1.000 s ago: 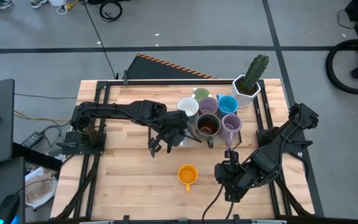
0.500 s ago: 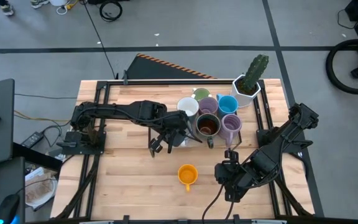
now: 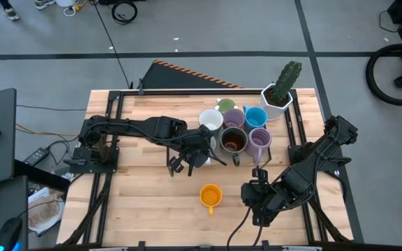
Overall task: Place coffee mugs
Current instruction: Put the white-blue mug on the shelf
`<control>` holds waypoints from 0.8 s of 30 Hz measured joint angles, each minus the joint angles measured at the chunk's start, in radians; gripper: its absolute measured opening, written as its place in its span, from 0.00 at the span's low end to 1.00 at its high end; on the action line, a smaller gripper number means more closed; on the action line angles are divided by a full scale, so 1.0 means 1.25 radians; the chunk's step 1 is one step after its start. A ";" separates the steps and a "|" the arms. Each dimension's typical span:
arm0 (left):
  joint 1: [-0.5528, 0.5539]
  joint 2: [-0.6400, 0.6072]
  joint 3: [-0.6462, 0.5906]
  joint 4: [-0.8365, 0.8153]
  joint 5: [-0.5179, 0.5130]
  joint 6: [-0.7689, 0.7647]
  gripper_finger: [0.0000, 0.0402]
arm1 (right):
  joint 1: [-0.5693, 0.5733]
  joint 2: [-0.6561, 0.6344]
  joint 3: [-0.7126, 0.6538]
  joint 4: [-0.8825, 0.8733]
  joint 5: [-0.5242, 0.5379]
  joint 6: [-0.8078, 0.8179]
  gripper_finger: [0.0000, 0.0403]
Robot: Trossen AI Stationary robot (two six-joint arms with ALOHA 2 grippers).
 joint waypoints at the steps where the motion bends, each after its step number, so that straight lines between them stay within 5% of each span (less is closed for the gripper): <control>1: 0.000 0.000 0.000 0.002 -0.003 0.000 0.28 | 0.000 0.000 0.000 0.000 0.000 0.000 0.13; 9: -0.009 0.000 0.000 0.015 -0.040 0.051 0.37 | 0.000 0.000 0.000 0.000 0.000 0.000 0.13; 24: -0.030 0.000 0.000 0.060 -0.026 0.190 0.37 | 0.000 0.000 0.000 0.000 0.000 0.000 0.13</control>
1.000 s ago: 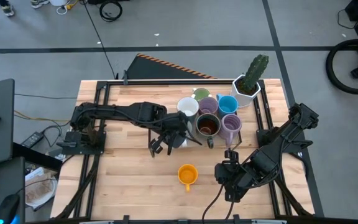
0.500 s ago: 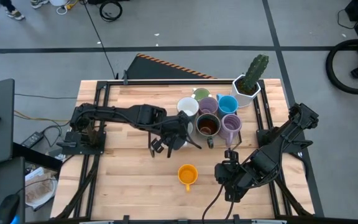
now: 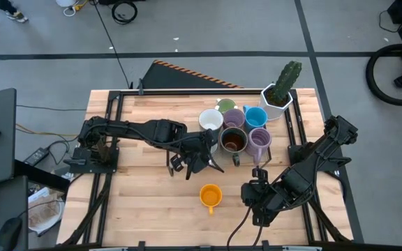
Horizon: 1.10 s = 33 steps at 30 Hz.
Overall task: Place coffee mugs
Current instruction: Put the white-blue mug on the shelf
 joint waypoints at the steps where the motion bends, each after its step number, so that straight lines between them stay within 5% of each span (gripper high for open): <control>1: -0.001 0.000 0.000 0.001 0.000 0.018 0.37 | 0.000 0.000 0.000 0.000 0.000 0.000 0.13; 19: 0.005 0.000 0.000 0.016 -0.010 0.109 0.37 | 0.000 0.000 0.000 0.000 0.000 0.000 0.13; 33: -0.002 -0.014 0.001 0.019 -0.048 0.038 0.37 | -0.001 0.000 0.000 0.000 0.000 0.000 0.13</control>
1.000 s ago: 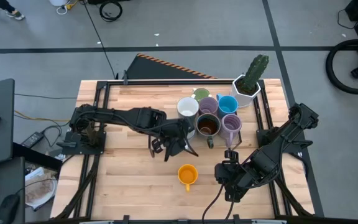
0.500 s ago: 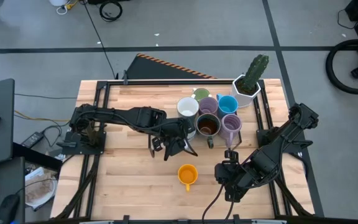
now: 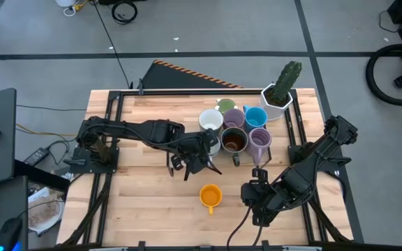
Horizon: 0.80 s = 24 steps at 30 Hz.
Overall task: Place coffee mugs
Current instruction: Put the white-blue mug on the shelf, then put the orange mug on the shelf
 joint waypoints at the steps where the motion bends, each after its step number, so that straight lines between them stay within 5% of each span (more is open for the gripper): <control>1: -0.003 -0.002 0.000 -0.007 -0.010 -0.003 0.37 | 0.000 0.000 0.000 0.000 0.000 0.000 0.13; 10: -0.055 -0.063 -0.001 0.022 0.016 -0.089 0.37 | 0.000 0.000 0.000 0.003 0.001 0.000 0.13; 19: -0.128 -0.037 -0.001 0.001 0.251 -0.565 0.37 | 0.001 0.000 0.000 0.003 0.025 0.000 0.13; 24: -0.192 0.011 0.000 0.019 0.246 -0.684 0.37 | 0.001 -0.001 0.000 0.019 0.035 0.001 0.13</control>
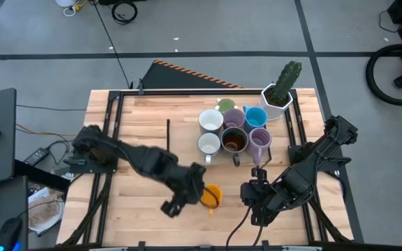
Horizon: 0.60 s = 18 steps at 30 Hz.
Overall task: Place coffee mugs
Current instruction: Put the orange mug on the shelf
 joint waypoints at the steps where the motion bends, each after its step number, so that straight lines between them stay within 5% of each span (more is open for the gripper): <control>1: -0.014 0.014 0.000 -0.003 -0.012 -0.017 0.37 | 0.000 0.000 -0.001 0.002 0.001 0.000 0.13; 9: -0.079 0.137 -0.001 0.025 -0.154 -0.132 0.37 | 0.006 0.000 -0.001 0.008 0.014 -0.002 0.13; 18: -0.081 0.214 -0.001 0.069 -0.222 -0.152 0.37 | 0.009 0.000 -0.001 0.008 0.015 -0.041 0.13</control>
